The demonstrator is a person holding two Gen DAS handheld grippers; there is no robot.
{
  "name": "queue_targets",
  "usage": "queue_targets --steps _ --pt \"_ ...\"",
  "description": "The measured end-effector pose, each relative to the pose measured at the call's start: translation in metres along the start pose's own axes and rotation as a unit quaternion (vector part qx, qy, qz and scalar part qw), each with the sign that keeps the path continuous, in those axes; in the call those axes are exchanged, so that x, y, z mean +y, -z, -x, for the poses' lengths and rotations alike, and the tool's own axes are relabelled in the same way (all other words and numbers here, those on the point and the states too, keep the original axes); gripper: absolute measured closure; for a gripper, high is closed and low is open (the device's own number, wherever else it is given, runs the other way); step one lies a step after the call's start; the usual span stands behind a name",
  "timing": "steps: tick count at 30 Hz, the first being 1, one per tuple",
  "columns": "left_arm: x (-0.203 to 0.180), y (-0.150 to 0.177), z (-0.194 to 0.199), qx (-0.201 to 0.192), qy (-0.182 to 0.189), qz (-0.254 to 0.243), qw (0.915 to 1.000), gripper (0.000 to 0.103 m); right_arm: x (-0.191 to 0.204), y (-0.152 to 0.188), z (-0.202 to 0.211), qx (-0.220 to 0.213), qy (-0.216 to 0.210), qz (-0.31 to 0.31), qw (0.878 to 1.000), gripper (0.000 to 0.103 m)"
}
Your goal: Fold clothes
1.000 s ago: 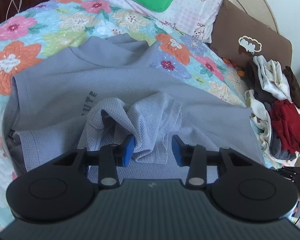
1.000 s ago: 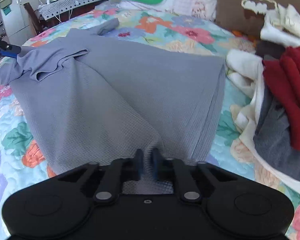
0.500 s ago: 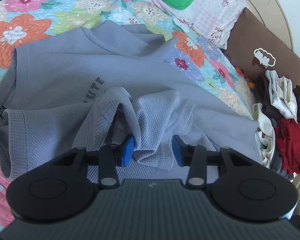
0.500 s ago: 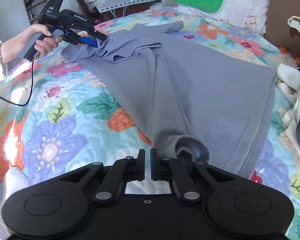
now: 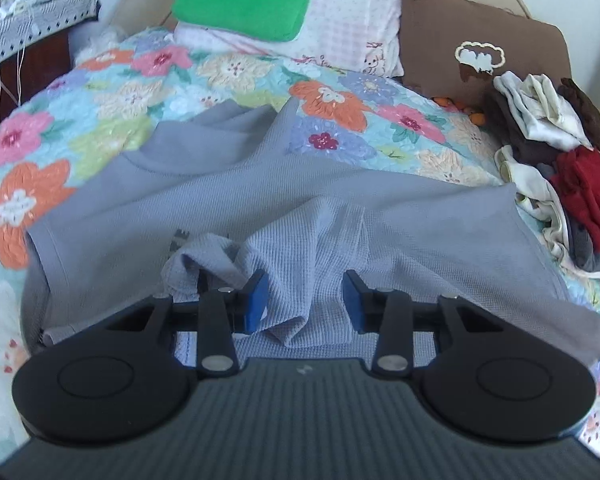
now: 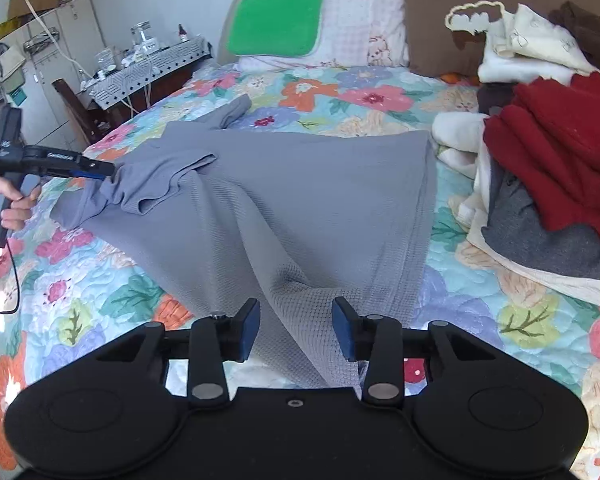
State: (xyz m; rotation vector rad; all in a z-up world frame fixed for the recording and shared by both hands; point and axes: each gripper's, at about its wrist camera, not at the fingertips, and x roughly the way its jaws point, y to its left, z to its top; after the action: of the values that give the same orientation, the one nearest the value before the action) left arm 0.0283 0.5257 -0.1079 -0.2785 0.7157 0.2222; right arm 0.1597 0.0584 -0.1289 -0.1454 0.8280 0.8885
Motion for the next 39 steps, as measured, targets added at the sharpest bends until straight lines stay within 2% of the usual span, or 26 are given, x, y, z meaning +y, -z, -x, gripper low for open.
queue_targets --steps 5,7,9,12,14,15,16,17,18,19,20,23,25,27,29,32,33,35,38,39 --pt "-0.01 -0.012 -0.008 0.014 0.004 -0.067 0.9977 0.061 -0.029 -0.013 -0.023 0.017 0.017 -0.049 0.998 0.052" --pt "-0.009 -0.013 -0.022 0.028 0.008 -0.083 0.9961 0.05 -0.04 -0.018 -0.033 0.026 0.014 -0.07 0.997 0.051" --pt "-0.007 -0.012 -0.039 0.045 0.008 -0.097 0.9943 0.044 -0.046 -0.02 -0.046 0.041 0.009 -0.077 0.996 0.047" --pt "-0.001 -0.006 -0.067 0.085 0.006 -0.123 0.9887 0.044 -0.045 -0.02 -0.063 0.063 0.013 -0.062 0.996 0.046" --pt "0.001 0.002 -0.084 0.101 -0.032 -0.142 0.9841 0.044 -0.036 -0.016 -0.066 0.069 0.023 -0.023 0.997 0.046" --pt "0.002 0.005 -0.088 0.101 -0.045 -0.145 0.9833 0.044 -0.03 -0.014 -0.068 0.071 0.029 -0.002 0.997 0.053" --pt "0.003 0.008 -0.09 0.095 -0.049 -0.142 0.984 0.052 -0.024 -0.011 -0.066 0.064 0.032 0.02 0.997 0.06" --pt "0.005 0.009 -0.09 0.09 -0.055 -0.134 0.9853 0.062 -0.018 -0.008 -0.062 0.053 0.03 0.037 0.997 0.076" --pt "0.006 0.008 -0.09 0.096 -0.071 -0.123 0.9853 0.093 -0.012 -0.006 -0.058 0.042 0.035 0.054 0.997 0.084" --pt "0.007 0.006 -0.089 0.101 -0.087 -0.111 0.9848 0.099 -0.006 -0.004 -0.055 0.032 0.044 0.072 0.996 0.087" --pt "0.008 0.004 -0.088 0.104 -0.101 -0.1 0.9845 0.099 0.0 -0.003 -0.051 0.021 0.053 0.09 0.994 0.089" --pt "0.01 -0.01 -0.074 0.075 -0.124 -0.085 0.9858 0.1 0.015 -0.009 -0.04 -0.013 0.09 0.142 0.986 0.09" --pt "0.01 -0.024 -0.064 0.04 -0.152 -0.1 0.9826 0.1 0.017 -0.025 -0.03 -0.037 0.096 0.154 0.983 0.091" --pt "0.015 -0.044 -0.057 0.016 -0.172 -0.094 0.9805 0.1 0.019 -0.045 -0.024 -0.061 0.104 0.17 0.978 0.091" --pt "0.023 -0.07 -0.053 -0.004 -0.185 -0.083 0.9793 0.1 0.02 -0.068 -0.026 -0.08 0.112 0.182 0.974 0.091" --pt "0.023 -0.116 -0.054 -0.052 -0.228 -0.106 0.9664 0.101 0.019 -0.103 -0.033 -0.103 0.127 0.197 0.966 0.091" --pt "0.023 -0.132 -0.053 -0.072 -0.233 -0.11 0.9635 0.101 0.018 -0.115 -0.038 -0.109 0.136 0.199 0.964 0.091" --pt "0.027 -0.164 -0.056 -0.103 -0.227 -0.094 0.9638 0.101 0.013 -0.138 -0.052 -0.116 0.154 0.193 0.962 0.092" --pt "0.034 -0.194 -0.074 -0.118 -0.238 -0.057 0.9625 0.092 0.0 -0.17 -0.083 -0.124 0.188 0.161 0.961 0.092" --pt "0.035 -0.193 -0.082 -0.102 -0.249 -0.063 0.9611 0.073 -0.006 -0.178 -0.099 -0.124 0.204 0.15 0.959 0.091"
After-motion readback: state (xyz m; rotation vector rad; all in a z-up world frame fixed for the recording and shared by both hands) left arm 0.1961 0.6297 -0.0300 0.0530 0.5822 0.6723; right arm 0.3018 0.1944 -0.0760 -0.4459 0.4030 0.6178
